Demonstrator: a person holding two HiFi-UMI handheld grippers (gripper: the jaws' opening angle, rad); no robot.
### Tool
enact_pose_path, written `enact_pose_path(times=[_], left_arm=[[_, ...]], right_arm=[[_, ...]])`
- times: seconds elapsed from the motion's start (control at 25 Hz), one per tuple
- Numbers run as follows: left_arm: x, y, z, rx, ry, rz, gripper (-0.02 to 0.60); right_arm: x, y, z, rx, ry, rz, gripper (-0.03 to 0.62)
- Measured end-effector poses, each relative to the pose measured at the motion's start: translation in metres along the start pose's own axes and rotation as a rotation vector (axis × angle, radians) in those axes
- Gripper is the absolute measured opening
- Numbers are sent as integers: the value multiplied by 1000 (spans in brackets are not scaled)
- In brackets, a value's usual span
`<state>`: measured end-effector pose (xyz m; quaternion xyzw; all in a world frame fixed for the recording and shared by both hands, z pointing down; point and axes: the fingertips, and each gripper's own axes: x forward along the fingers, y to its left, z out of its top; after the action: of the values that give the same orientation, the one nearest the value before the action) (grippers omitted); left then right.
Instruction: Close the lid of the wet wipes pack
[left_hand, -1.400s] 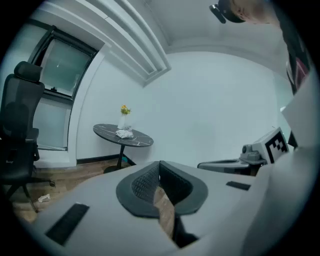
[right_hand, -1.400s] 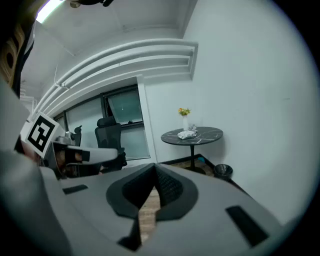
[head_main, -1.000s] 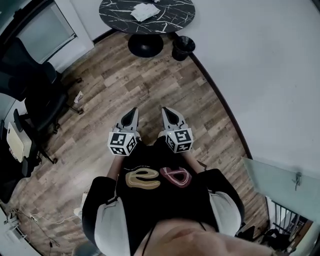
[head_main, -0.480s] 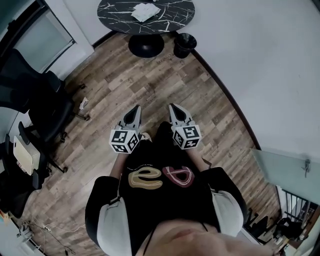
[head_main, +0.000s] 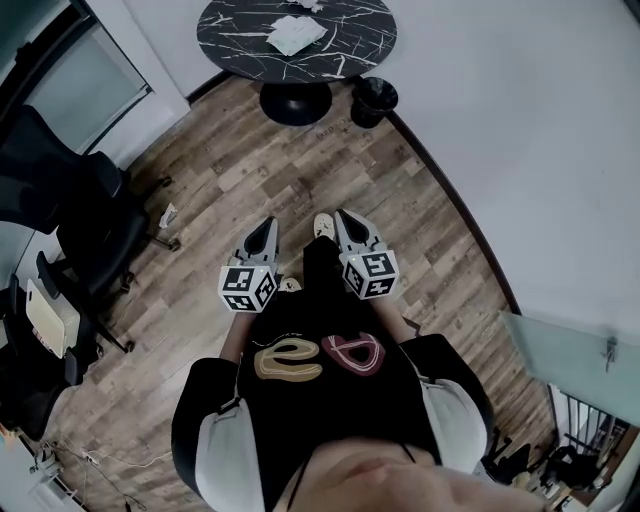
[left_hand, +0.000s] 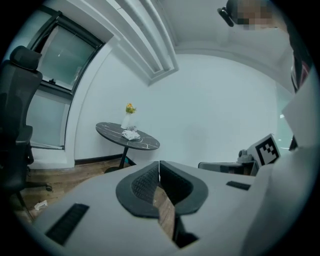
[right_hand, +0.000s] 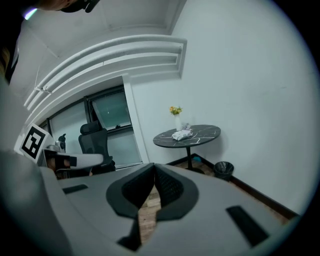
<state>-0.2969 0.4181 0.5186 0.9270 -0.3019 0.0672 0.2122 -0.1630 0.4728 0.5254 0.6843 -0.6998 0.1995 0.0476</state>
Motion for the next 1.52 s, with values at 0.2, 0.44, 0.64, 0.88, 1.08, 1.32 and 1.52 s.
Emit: enact_pose_path(times=[0.2,0.44,0.64,0.88,1.08,1.32,1.52], left_arm=[[40,15,19,-14,-13,42,18],[99,19,44,-4,-10,66,18],[143,25,56,-23,-14,105,18],[196,28,63,-48,-30,144,18],[232,22,72,-52,-36,150,18],[258,22,73,-66,-30,174,18],[269,24,70,-72,-11,186,18]], right_arm=[[41,-25,19,-26,23,47,12],[92,-61,52,-42,33,116,12],[128,-87,66,-73,64,182,11],[159,-129,83,-98,83,232,11],[174,-162,98,-93,87,243,11],[184,-185,100,-73,100,254,11],[187,-195,99,-55,109,256,11]])
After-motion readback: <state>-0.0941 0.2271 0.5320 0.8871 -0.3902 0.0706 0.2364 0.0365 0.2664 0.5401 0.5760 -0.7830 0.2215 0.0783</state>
